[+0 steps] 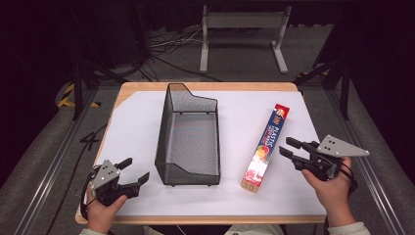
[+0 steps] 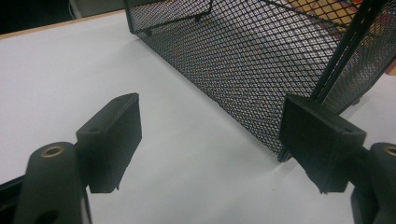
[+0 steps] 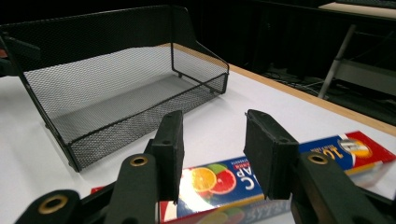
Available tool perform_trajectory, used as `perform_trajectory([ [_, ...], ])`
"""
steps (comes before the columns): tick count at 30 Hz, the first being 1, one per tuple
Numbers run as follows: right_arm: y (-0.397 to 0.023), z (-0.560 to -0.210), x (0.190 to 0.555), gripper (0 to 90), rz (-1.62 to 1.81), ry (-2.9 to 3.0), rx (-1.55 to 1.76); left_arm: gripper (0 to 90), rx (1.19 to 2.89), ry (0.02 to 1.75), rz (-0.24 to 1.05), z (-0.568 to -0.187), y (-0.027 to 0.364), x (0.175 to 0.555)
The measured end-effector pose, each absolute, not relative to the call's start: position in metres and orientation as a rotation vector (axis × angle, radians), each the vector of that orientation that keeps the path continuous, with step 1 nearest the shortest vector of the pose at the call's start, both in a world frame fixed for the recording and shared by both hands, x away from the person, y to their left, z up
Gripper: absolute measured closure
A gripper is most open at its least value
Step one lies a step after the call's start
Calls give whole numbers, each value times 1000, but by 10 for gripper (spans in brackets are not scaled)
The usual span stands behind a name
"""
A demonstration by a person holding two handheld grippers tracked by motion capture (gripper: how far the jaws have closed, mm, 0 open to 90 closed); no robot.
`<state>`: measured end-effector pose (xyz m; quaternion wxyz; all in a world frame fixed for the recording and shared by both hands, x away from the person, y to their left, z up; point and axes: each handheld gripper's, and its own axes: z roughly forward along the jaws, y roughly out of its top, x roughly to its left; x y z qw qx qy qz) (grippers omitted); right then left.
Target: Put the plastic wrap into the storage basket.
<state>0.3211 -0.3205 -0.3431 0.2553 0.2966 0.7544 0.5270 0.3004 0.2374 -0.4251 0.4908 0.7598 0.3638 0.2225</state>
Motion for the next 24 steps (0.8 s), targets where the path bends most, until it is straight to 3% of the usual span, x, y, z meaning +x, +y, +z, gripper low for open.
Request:
perform_trajectory([
  [7,-298,-344,332,574,1464,2104,746,221,1839,892,535,-426,238,300],
  [9,-290,-343,332,639,1491,2121,750,221,1842,889,540,-425,238,300],
  [24,-244,-336,345,638,1552,2230,658,221,1840,889,541,-426,239,301],
])
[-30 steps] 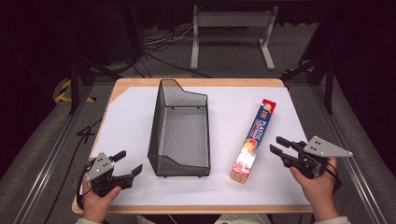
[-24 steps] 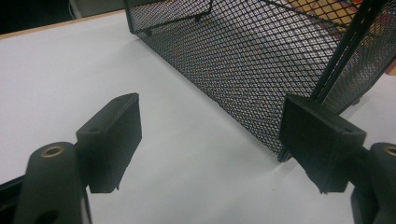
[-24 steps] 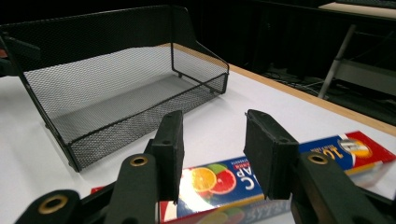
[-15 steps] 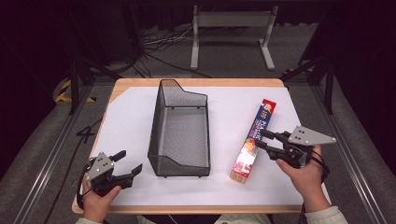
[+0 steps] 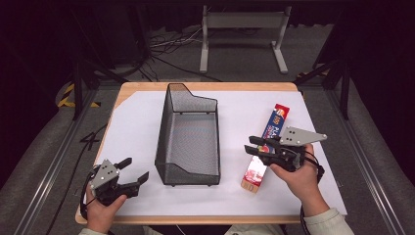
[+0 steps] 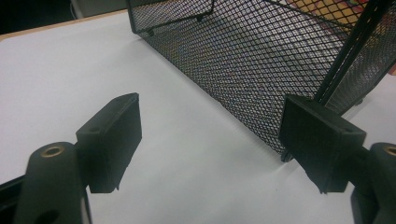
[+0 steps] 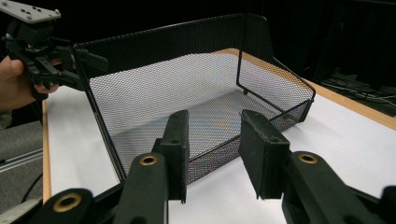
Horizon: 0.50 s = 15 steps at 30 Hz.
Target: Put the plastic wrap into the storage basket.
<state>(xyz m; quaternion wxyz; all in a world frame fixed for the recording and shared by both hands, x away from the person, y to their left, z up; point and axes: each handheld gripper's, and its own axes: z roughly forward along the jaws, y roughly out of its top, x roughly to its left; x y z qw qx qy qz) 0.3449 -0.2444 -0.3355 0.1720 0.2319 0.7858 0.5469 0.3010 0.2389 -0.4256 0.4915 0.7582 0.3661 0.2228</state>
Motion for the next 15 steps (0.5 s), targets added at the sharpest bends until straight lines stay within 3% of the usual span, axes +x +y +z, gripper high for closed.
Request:
perform_trajectory([
  [4,-242,-339,348,694,1496,2257,709,221,1845,894,542,-426,239,302],
  [10,-235,-346,352,900,1392,2371,781,222,1845,894,546,-426,238,302],
  [15,-231,-352,354,900,1324,2428,824,222,1846,895,546,-426,238,302],
])
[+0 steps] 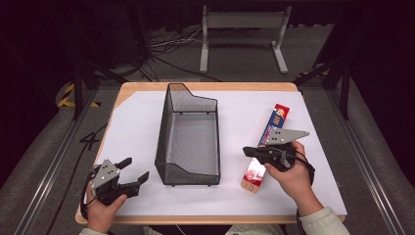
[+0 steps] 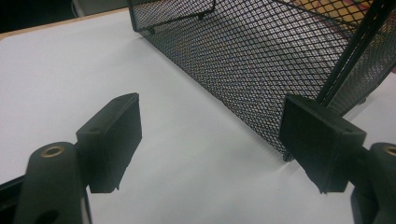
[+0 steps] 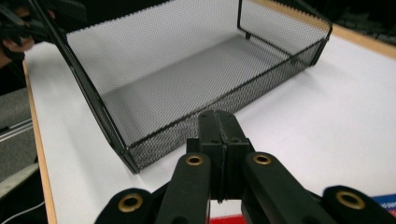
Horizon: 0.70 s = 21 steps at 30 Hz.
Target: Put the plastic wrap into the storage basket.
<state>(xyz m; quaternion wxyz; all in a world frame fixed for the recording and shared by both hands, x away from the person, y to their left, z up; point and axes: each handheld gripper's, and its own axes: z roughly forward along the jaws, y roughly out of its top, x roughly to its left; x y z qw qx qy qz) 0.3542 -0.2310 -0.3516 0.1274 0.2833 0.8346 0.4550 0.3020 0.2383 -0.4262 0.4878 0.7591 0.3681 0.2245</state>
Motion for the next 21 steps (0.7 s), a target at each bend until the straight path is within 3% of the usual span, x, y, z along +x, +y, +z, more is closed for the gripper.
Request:
perform_trajectory([
  [21,-205,-376,364,900,1005,2645,894,221,1857,895,553,-426,237,302],
])
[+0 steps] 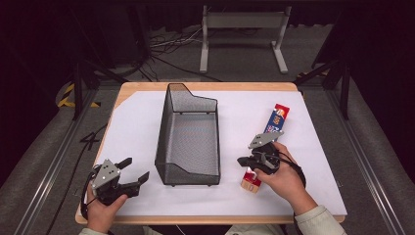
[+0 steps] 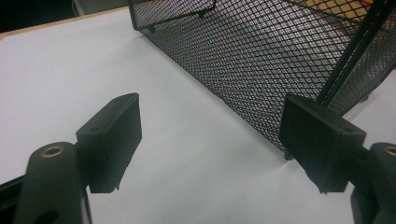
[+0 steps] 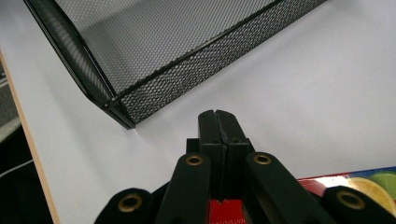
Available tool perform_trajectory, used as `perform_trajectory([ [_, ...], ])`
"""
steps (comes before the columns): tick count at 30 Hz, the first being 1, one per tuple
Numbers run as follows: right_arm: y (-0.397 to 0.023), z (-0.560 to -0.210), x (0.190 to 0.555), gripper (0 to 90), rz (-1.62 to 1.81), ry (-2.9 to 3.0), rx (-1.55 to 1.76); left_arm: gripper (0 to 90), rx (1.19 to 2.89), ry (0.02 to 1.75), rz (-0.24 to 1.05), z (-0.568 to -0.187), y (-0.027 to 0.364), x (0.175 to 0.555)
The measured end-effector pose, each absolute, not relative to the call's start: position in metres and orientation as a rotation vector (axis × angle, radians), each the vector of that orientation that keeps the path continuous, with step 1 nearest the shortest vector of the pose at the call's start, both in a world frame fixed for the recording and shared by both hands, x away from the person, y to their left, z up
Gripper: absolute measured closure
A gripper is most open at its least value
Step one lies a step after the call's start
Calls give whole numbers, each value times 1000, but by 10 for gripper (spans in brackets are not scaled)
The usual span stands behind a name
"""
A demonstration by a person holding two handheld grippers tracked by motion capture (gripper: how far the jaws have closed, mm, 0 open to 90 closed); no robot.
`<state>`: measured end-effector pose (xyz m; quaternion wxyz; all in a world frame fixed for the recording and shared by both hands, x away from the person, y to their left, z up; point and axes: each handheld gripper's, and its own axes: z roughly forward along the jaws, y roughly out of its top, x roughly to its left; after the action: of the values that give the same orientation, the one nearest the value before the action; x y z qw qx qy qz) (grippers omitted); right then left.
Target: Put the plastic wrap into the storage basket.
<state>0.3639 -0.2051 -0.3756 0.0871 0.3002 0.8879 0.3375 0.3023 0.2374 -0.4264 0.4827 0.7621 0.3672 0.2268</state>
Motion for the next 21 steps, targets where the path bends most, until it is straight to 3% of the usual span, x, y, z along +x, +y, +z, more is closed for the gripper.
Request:
perform_trajectory([
  [21,-183,-396,369,900,786,2770,842,221,1858,901,556,-427,237,303],
])
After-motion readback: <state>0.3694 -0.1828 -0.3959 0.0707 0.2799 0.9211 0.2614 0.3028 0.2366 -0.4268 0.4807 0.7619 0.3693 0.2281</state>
